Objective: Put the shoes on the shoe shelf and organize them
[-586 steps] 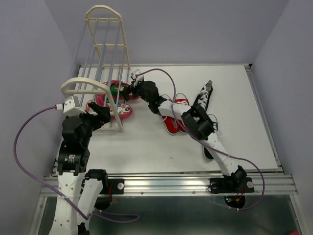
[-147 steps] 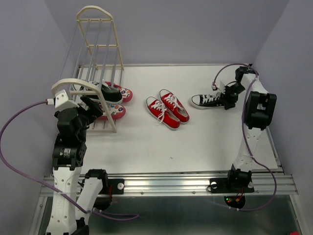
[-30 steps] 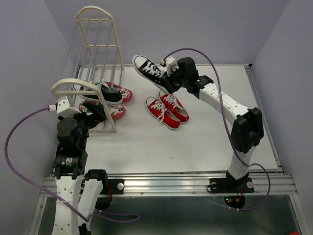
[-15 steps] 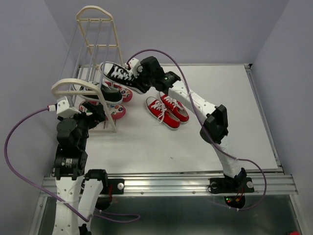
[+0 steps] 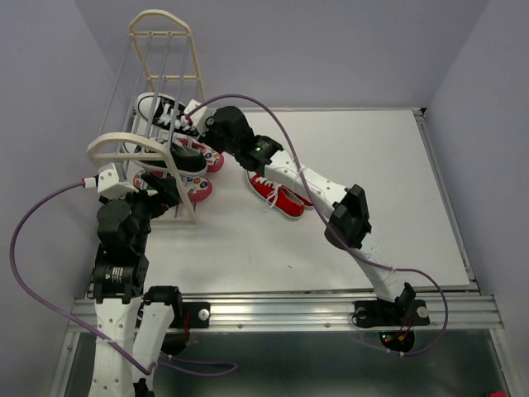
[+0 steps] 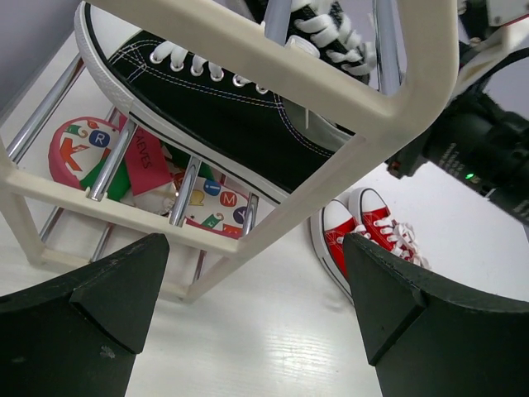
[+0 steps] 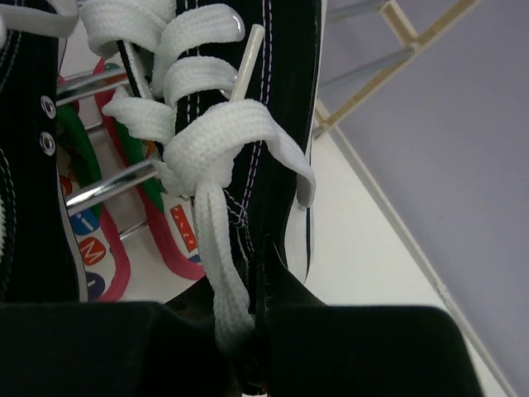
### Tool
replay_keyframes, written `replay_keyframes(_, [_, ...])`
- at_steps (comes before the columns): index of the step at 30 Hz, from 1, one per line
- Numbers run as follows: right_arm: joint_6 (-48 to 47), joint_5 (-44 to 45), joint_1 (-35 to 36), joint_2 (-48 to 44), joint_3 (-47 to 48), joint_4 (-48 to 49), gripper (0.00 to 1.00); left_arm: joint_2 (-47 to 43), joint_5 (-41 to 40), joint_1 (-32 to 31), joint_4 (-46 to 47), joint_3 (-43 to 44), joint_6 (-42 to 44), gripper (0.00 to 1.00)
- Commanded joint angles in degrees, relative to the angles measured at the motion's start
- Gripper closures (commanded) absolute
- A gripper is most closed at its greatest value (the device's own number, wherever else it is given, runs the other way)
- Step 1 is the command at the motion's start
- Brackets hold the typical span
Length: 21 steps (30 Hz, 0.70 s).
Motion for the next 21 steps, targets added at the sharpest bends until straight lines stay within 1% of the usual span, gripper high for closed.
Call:
replay_keyframes(1, [-6.02,5.66,3.20,1.84,5.02,16.99,0.92,-1.02,0.09,0.47,2.63,-0.42,0.99,0.01])
replay_keyframes(3, [-6.64,6.10,4.60,2.90,5.56,21.53,0.91,-1.11,0.35,0.47,2.54,-0.51,0.90,0.01])
replay_keyframes(6, [-7.70,5.66,5.22,3.51,5.82,24.81,0.88,-1.46,0.35,0.47,2.45,-0.69,0.99,0.01])
replay_keyframes(8, [-8.40,6.36,5.75,3.60,5.74,25.87,0.82,-1.72,0.52,0.47,2.45,-0.86,0.81,0.01])
replay_keyframes(9, [-8.92,7.06,6.27,3.60,5.65,27.09,0.81,-1.73,0.61,0.47,2.54,-0.95,0.90,0.01])
replay_keyframes(11, [-10.42,7.94,6.28,3.78,5.13,28.85,0.75,-1.73,0.79,0.47,2.54,-0.95,0.99,0.01])
replay_keyframes(12, [-11.73,8.47,6.28,3.61,4.60,29.64,0.60,-1.73,0.70,0.47,2.54,-0.86,0.99,0.01])
replay_keyframes(13, [-11.74,8.91,6.89,3.69,4.16,30.44,0.55,-1.73,0.70,0.47,2.54,-0.86,0.90,0.01])
replay_keyframes(16, [-11.84,8.31,6.89,3.69,2.93,32.90,0.54,-1.64,0.70,0.47,2.63,-0.86,0.99,0.01])
replay_keyframes(18, [-10.61,7.86,6.89,3.61,2.31,35.43,0.47,-1.64,0.70,0.47,2.54,-0.86,0.99,0.01])
replay_keyframes(21, [-8.58,5.84,6.89,3.69,2.13,35.80,0.46,-1.73,0.53,0.47,2.28,-0.95,0.99,0.01])
